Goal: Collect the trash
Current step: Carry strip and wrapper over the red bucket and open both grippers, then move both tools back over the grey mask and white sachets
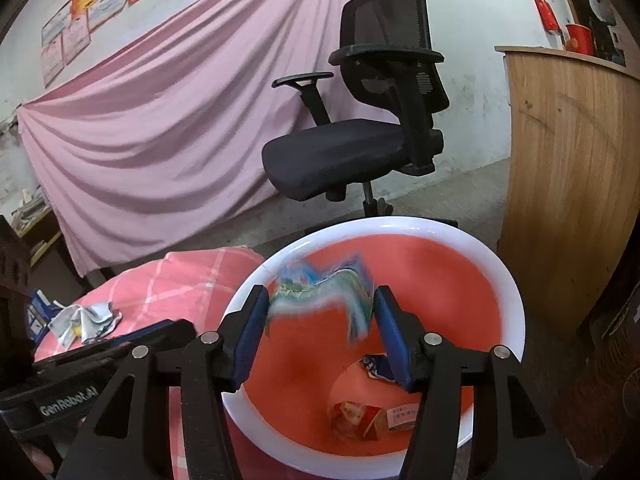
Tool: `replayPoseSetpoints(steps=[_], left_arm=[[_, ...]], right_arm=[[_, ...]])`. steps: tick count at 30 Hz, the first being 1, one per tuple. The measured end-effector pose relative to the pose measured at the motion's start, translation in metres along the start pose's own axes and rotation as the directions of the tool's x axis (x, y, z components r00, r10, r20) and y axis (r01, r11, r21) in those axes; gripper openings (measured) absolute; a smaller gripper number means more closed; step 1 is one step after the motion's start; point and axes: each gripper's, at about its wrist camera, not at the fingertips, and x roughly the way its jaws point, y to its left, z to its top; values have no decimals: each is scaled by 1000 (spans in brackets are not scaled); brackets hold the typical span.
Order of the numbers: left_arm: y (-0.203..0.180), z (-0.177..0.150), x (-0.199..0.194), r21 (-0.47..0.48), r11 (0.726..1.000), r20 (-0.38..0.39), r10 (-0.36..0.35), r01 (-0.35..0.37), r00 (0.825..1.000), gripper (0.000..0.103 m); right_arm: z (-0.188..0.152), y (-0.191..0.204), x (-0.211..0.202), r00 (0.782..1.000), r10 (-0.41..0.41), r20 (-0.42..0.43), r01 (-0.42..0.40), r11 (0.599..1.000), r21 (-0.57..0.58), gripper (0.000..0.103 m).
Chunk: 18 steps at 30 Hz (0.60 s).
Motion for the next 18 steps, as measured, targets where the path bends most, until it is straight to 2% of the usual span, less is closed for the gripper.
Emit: replayPoseSetpoints(steps=[2,5,8,10,11,14,16,18], left_arm=[[3,0,-5,-2,1000,15,14,-14,1000,26],[9,-1,-17,-9,999,46,41,-40,998,35],[16,-2,-30,-18,998,78,69,-68,995,37],[20,-2,-41,-21,993,104,116,-115,988,48],[23,-3,-49,-26,989,130,145,-143,981,59],[35,-7,-73,-57,979,217,204,-196,954,80],[44,-11,-89,-83,968,275,250,-237,928,86],[53,-15,-105,-104,957,322,290,-271,901,99]], right_arm=[[0,-1,0,1000,-2,2,2,1000,4,62],[2,-1,-2,1000,-2,13,2,1000,4,67],[3,3,-3,1000,6,30,-6,1000,4,75],[4,8,-7,998,19,53,-19,1000,1,81],[5,11,-9,997,24,68,-24,1000,-3,84],[8,23,-16,992,40,116,-38,999,-21,93],[9,33,-21,986,61,153,-55,998,-40,99],[11,44,-27,978,78,196,-68,996,-59,103]])
